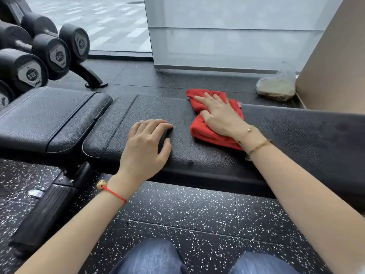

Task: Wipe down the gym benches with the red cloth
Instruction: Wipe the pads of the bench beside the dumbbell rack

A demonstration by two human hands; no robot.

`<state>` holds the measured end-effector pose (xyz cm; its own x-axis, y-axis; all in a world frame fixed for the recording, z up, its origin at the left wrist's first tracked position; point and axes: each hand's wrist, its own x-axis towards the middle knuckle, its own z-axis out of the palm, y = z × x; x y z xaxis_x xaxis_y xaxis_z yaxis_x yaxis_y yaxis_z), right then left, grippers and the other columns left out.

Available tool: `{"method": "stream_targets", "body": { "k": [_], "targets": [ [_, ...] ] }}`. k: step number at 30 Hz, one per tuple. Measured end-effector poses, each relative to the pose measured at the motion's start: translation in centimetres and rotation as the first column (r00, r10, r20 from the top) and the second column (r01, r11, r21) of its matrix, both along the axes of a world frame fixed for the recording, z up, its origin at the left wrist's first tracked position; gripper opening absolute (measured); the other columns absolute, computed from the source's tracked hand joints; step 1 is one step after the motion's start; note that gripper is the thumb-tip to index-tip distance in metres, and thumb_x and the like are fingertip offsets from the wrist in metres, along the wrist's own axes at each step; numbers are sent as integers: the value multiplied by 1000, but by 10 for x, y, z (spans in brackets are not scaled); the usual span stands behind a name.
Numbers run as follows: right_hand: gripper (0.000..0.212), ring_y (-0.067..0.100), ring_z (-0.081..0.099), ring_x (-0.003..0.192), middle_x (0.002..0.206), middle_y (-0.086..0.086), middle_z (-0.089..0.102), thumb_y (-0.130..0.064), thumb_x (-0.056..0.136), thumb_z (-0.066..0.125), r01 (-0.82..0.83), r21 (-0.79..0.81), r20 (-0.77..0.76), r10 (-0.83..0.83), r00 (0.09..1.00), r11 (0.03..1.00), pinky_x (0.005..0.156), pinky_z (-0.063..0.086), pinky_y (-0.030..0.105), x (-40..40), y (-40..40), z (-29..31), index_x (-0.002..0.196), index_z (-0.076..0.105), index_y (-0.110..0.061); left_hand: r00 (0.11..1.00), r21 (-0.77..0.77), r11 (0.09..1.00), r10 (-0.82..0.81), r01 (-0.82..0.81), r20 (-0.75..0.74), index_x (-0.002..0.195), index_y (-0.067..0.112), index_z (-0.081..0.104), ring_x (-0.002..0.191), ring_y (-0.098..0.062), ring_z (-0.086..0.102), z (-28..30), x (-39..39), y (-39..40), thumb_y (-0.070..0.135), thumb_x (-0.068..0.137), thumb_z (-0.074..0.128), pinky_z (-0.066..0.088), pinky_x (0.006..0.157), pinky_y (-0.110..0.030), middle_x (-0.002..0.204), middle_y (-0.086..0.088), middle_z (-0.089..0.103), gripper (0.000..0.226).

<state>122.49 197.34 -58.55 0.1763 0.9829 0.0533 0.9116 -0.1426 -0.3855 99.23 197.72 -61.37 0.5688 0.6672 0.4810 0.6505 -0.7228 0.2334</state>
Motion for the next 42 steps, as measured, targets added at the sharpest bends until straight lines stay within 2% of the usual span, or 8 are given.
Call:
{"method": "stream_targets", "body": {
  "k": [7,11,17,20,27,31,35,42],
  "targets": [
    [56,19,7,150,161,-4,15,-26,95,39,-173,97,9,173,985,980,121,-3,39,-48,-44,-6,149,26,-37,1000,16,1000,-4,4,3,118,19,63,117,-21,54,-1,0,1,30,90,47,36,110,-43,123,4,62,35],
    [56,16,10,149,161,-7,17,-27,95,41,-99,118,14,98,995,988,122,0,36,-38,-70,-7,148,28,-37,1000,9,1000,2,-2,-1,119,20,63,118,-20,54,-1,0,2,32,90,46,35,110,-42,123,5,62,35],
    [56,24,9,149,162,2,14,-28,96,38,97,91,42,-101,994,991,122,0,45,-58,-36,-3,151,26,-28,1000,13,1000,9,-9,-6,118,20,63,118,-20,54,-1,1,0,31,90,46,35,110,-40,122,5,62,35],
    [57,26,10,149,162,4,15,-27,95,38,77,125,56,-85,995,989,121,1,46,-71,-38,-7,150,26,-27,1000,2,1000,5,-5,-4,119,20,63,118,-20,54,0,1,0,33,89,43,34,110,-39,123,5,62,38],
    [58,16,12,149,161,-5,18,-27,93,42,-126,154,49,120,992,980,122,2,39,-54,-90,-12,149,28,-35,1000,-8,1000,-7,7,5,119,20,63,118,-20,54,0,-1,2,31,90,43,33,111,-38,123,5,62,37],
    [56,17,13,149,160,-4,20,-26,94,43,-47,105,1,47,999,993,123,1,38,-14,-83,-7,147,30,-36,1000,-8,1000,-8,8,5,119,21,62,118,-18,53,0,-1,2,33,90,43,32,111,-37,123,6,62,36],
    [55,21,8,150,162,-1,13,-28,96,40,77,35,15,-78,997,996,122,-1,45,-4,-43,0,150,26,-34,1000,-18,1000,0,0,7,119,21,62,118,-18,53,0,-1,1,32,90,44,32,110,-37,123,7,61,36],
    [57,19,7,150,162,-3,14,-25,95,42,-114,83,15,113,993,990,122,-3,42,-30,-65,-4,149,27,-36,1000,-22,1000,-1,0,-21,119,20,62,118,-21,54,3,0,-2,31,89,44,33,109,-39,122,4,62,36]
  ]
}}
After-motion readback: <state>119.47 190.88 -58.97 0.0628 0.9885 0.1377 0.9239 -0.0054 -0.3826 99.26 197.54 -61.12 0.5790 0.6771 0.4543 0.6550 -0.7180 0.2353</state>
